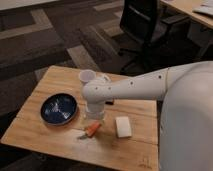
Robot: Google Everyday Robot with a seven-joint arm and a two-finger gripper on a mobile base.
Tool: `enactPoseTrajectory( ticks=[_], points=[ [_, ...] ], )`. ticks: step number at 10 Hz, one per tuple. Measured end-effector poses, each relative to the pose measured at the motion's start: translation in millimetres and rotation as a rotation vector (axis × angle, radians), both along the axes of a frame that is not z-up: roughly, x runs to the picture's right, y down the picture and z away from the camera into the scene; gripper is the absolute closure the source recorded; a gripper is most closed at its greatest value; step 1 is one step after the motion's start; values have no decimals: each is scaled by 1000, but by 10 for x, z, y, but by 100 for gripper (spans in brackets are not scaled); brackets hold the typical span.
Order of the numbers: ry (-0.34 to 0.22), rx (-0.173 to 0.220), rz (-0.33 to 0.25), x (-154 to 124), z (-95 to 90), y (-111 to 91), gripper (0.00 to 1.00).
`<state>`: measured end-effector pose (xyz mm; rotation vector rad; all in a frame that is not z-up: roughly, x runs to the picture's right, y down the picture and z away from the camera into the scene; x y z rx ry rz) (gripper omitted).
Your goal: Place the pepper on the white sponge
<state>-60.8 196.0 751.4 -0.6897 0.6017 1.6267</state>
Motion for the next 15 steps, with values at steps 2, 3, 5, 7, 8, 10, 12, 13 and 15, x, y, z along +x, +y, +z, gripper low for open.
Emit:
enactPoseTrajectory(
  ticks=[2, 3, 5, 7, 8, 10, 12, 13, 15],
  points=[
    [5, -10, 9, 1, 71, 50, 35],
    [2, -7, 15, -24, 94, 41, 35],
    [9, 1, 17, -1, 95, 5, 35],
    [14, 2, 15, 14, 93, -11, 35],
    [16, -7, 11, 3, 104, 3, 35],
    [11, -13, 8, -27, 143, 9, 35],
    [9, -13, -3, -54, 171, 2, 38],
    [8, -8, -9, -57, 180, -8, 46],
    [22, 9, -11, -26, 158, -38, 68]
  ],
)
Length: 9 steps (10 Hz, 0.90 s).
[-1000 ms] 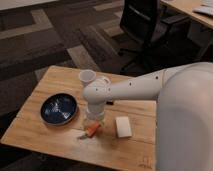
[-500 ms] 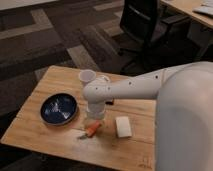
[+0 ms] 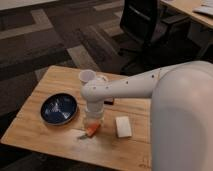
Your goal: Place the pepper on the white sponge
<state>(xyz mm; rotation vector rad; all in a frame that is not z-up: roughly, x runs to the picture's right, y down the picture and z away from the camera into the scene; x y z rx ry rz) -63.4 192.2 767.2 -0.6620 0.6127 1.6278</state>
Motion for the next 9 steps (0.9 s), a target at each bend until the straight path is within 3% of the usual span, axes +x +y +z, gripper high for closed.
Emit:
enactPoseTrajectory(
  ticks=[2, 4, 9],
  points=[
    [10, 18, 11, 42, -42, -16, 89],
    [15, 34, 23, 85, -103, -28, 100],
    [24, 90, 45, 342, -543, -262, 100]
  ],
)
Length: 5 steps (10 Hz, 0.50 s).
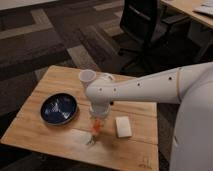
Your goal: Place the pepper on the white sponge
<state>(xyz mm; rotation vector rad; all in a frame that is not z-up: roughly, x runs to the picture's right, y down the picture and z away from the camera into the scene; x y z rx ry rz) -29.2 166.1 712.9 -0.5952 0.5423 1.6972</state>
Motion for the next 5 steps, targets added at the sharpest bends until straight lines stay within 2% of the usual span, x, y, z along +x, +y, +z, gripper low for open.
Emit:
enactPoseTrajectory(
  ticks=[2, 5],
  points=[
    [-4, 11, 1, 71, -102, -76, 100],
    [-7, 11, 1, 55, -103, -75, 100]
  ],
)
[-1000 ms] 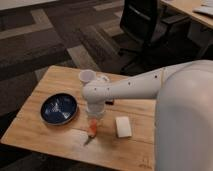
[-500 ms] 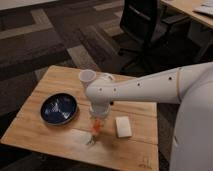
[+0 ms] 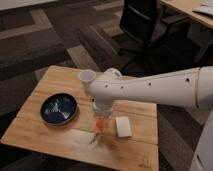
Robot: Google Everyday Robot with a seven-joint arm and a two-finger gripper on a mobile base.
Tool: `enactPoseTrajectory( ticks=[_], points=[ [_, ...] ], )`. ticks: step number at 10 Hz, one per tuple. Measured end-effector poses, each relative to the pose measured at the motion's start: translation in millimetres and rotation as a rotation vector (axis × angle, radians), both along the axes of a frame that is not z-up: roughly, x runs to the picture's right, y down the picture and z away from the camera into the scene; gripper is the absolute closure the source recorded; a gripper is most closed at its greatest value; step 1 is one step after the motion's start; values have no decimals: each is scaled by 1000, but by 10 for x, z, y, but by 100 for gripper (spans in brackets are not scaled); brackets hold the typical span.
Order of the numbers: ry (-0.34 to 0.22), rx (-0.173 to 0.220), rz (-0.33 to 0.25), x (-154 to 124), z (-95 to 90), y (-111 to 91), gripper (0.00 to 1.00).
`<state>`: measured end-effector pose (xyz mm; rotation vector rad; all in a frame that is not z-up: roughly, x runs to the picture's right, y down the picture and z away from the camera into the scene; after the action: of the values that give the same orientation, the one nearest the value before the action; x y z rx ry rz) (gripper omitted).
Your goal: Place the pepper on the white sponge
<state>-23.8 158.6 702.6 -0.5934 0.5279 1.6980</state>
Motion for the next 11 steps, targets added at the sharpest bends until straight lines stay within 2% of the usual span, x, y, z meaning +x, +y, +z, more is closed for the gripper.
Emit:
enactPoseTrajectory(
  ticks=[6, 9, 11],
  points=[
    [-5, -2, -2, -12, 12, 2, 100],
    [-3, -8, 18, 253, 139, -70, 100],
    [-6, -9, 16, 240, 142, -71, 100]
  ],
)
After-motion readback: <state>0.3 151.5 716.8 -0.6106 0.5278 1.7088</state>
